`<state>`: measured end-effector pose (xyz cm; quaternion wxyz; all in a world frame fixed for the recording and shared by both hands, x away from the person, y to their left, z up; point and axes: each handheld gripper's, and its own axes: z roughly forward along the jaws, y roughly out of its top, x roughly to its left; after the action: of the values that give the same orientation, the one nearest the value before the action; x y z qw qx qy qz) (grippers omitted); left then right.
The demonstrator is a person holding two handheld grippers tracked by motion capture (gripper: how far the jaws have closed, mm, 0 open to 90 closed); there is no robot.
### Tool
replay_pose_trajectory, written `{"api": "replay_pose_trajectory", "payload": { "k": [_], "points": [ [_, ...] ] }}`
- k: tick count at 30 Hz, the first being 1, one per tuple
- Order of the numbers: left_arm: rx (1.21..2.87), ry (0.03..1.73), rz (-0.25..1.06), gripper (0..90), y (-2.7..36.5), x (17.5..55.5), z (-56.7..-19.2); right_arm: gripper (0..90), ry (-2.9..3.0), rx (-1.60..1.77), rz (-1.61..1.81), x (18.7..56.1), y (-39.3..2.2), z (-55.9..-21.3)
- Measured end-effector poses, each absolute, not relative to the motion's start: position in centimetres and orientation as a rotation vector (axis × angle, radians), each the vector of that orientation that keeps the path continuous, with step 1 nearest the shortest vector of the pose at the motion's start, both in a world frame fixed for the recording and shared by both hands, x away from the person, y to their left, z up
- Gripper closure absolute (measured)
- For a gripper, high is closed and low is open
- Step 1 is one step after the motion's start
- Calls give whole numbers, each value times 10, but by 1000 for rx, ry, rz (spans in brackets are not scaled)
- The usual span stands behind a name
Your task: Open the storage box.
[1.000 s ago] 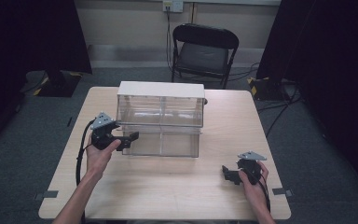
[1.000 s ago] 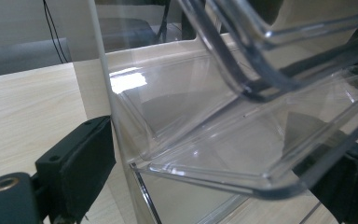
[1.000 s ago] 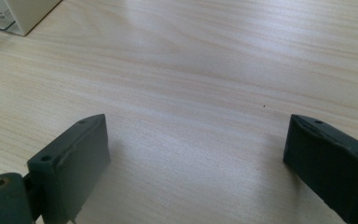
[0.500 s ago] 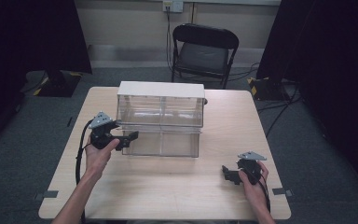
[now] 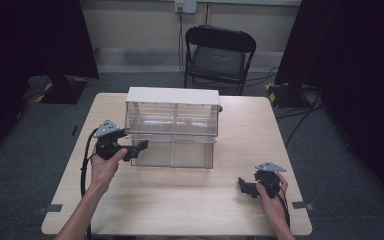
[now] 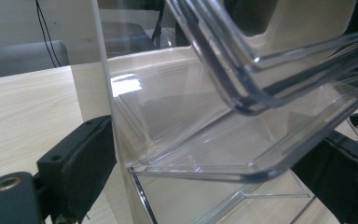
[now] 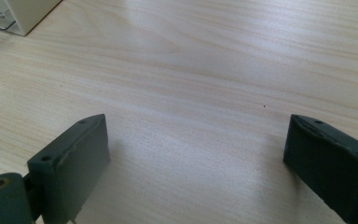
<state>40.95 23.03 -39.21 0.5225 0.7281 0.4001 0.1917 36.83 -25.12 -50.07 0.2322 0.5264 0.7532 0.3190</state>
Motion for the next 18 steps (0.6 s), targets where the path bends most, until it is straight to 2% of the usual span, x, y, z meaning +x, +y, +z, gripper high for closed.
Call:
{"api": "replay_pose_trajectory", "payload": {
  "k": [3, 18],
  "points": [
    [1746, 930, 446, 106, 228, 407, -388, 61, 2070, 1446, 877, 368, -251, -501],
    [1757, 932, 455, 88, 227, 406, -385, 61, 2072, 1446, 877, 368, -251, -501]
  ]
}}
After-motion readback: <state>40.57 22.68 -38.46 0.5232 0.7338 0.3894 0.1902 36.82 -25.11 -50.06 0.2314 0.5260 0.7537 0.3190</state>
